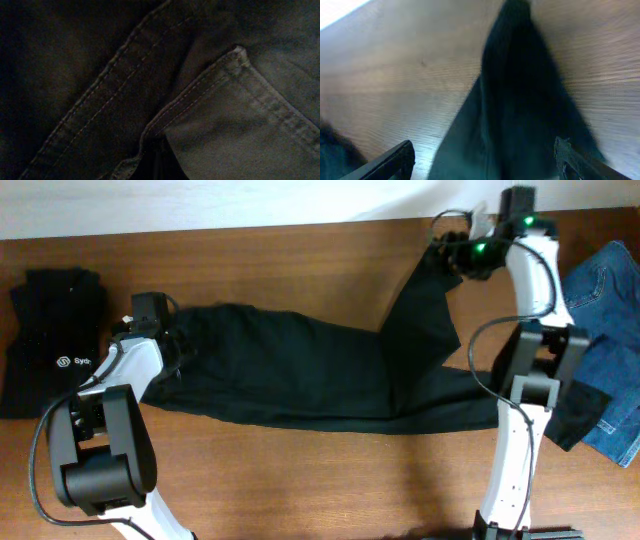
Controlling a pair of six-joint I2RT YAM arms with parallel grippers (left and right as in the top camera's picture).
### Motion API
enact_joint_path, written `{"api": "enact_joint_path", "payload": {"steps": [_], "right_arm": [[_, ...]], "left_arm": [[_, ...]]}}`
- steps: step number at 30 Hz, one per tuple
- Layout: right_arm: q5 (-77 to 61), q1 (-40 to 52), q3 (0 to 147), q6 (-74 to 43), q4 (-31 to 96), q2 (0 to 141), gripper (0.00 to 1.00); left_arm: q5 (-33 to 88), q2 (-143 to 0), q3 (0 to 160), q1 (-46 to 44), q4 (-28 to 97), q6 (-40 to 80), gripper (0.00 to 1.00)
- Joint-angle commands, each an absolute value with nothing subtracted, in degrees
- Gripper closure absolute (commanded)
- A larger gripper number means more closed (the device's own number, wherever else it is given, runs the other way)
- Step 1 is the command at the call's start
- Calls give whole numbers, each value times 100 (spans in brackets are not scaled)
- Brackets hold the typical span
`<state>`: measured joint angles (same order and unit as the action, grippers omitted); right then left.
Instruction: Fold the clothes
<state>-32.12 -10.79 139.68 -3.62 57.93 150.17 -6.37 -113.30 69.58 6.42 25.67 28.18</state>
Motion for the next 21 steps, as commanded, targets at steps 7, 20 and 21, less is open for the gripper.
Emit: {"api": "enact_joint_path", "payload": {"steps": [7,20,21], "right_arm": [[-3861,-878,13968,-189,5623,15393,27],[-3559,-670,13976,-375,5673,15401,96],[-3607,-696,14003,-395,5677,15397,96]], "left_arm": [[-985,-11806,6595,832,2705,2888,99],[-860,-11806,6595,832,2705,2888,99],[-860,-11806,6595,832,2705,2888,99]]}}
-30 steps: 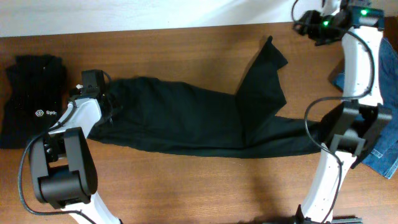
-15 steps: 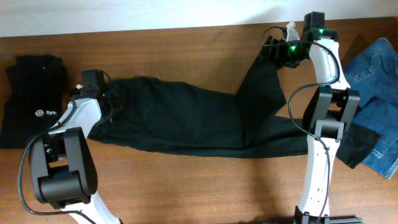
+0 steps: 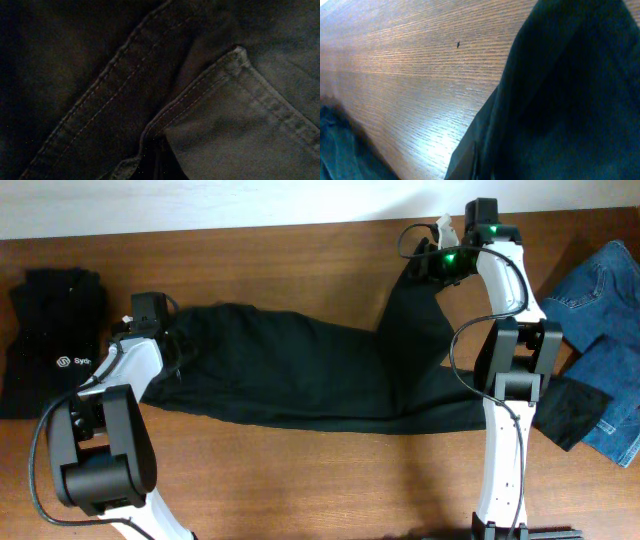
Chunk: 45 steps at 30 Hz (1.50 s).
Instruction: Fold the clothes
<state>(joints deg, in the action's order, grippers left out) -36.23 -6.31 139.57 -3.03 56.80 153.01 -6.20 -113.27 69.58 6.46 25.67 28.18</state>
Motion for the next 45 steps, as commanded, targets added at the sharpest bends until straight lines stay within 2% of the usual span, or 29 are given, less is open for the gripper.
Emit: {"api": "enact_joint_path", "payload": {"steps": [1,6,15,17,19,22,24,25,27,28,29,35,40,45], "right_arm": [[-3697,-738,14049,-414,5688,15380,96],[-3883,-1142,14636,-976,5804,15257,96],[-4484,-1769,16269,-1135,6176,15209,96],[-4482,-1769,16344,-1146,6184,15209,96],[-4471,-1730,16344,-1149,6189,15209,96],[-4163,-1653,16341,-1212,6198,15209,96],[-3795,-1614,16341,-1441,6125,15209,96],[-3656,-1612,16341,-1616,6058,15209,96],[-3341,-1614,16341,-2084,5887,15209,96],[-3170,-1614,16341,-2314,5776,15209,96],[-2956,-1619,16344,-2576,5627,15209,96],[-1935,-1680,16344,-4032,4893,15207,96],[-1476,-1712,16344,-4668,4563,15207,96],[-1175,-1728,16344,-5002,4473,15207,96]], "left_arm": [[-860,-11806,6595,832,2705,2888,99],[-858,-11804,6595,832,2707,2888,99],[-834,-11622,6761,832,2709,2886,99],[-832,-11513,6851,832,2709,2886,96],[-834,-11347,6978,832,2707,2884,79],[-836,-11087,7201,832,2707,2862,47],[-838,-10862,7356,832,2707,2862,35],[-838,-10763,7413,832,2707,2864,21],[-838,-10551,7502,832,2707,2862,13],[-838,-10438,7518,832,2705,2862,6],[-838,-10331,7518,832,2709,2860,4],[-838,-9937,7518,714,3044,2351,1],[-762,-9808,7518,429,3347,1955,1],[-548,-9804,7518,115,3743,1575,7]]}}
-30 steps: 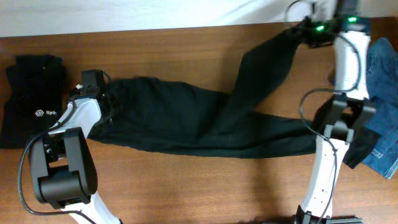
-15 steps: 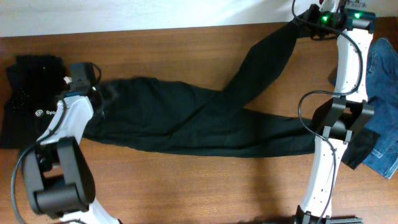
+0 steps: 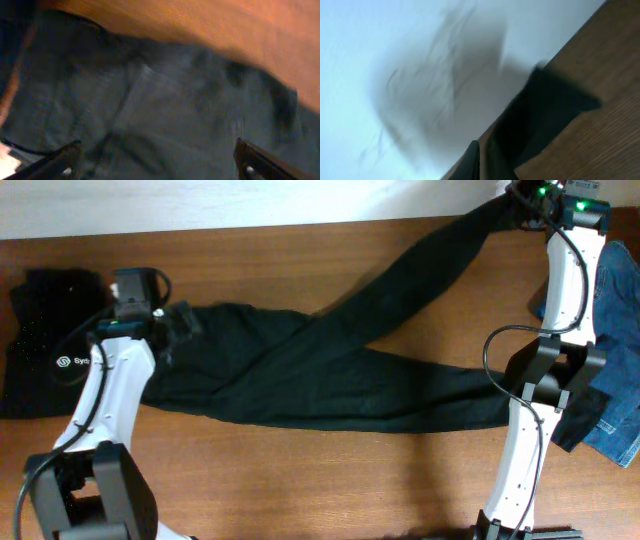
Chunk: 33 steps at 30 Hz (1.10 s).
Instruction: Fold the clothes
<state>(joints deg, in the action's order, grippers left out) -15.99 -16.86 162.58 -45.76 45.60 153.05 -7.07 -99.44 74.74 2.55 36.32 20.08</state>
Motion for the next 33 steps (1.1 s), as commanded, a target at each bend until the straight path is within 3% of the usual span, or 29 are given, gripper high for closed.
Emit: {"api": "enact_joint_path", "payload": {"steps": [1,6,18,29,33], "right_arm": [[-1173,-1728,16344,-5002,4440,15207,96],[-1173,-1741,16344,-4984,4329,15207,96],[-1957,-2029,16359,-3747,4873,15165,96],[-2176,-2171,16422,-2018,6121,14604,96],[-2274,-2174,16422,-1645,6377,14470,96]], "left_arm": [[-530,-9804,7518,54,3820,1514,9],[-534,-9804,7518,-314,4104,998,20],[-502,-9806,7516,-510,4204,886,27],[-215,-9806,7516,-655,4825,764,25],[-344,-9806,7516,-899,4740,565,20]]}}
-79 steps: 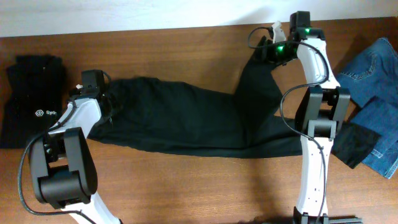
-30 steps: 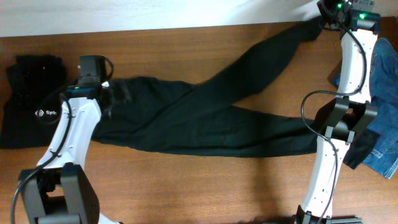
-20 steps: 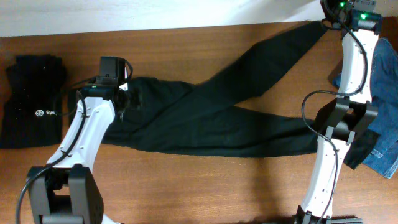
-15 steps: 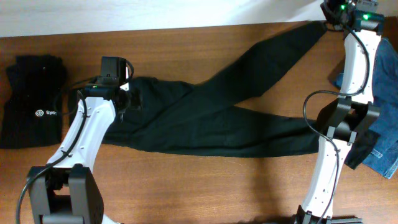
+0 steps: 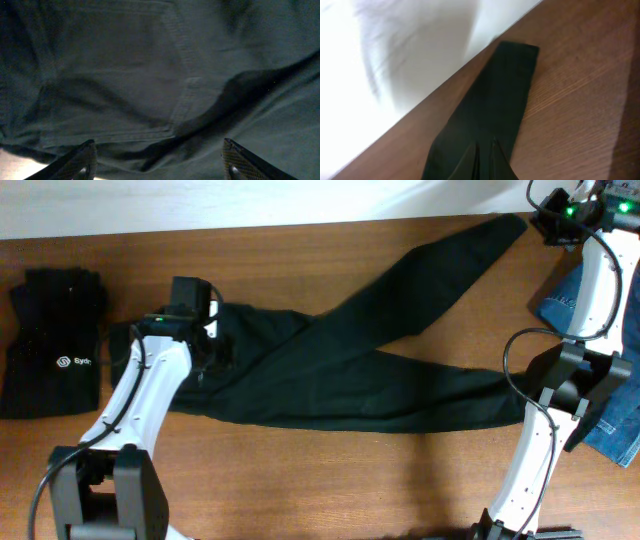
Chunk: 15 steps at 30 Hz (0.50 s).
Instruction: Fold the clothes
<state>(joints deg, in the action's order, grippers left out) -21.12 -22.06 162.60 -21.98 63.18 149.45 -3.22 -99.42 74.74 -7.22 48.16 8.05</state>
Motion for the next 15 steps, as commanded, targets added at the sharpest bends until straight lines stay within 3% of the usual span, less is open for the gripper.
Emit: {"api": "enact_joint_path", "payload": {"steps": [1,15], "right_arm": [[-2276,-2182,16422,-1651,6418,14470,96],[-2276,-2233,16418,-1656,6930,14470,96]], "left_arm": [[-401,-9808,7516,-947,4670,565,20],[537,-10348,7513,-1138,3968,534,21]]}}
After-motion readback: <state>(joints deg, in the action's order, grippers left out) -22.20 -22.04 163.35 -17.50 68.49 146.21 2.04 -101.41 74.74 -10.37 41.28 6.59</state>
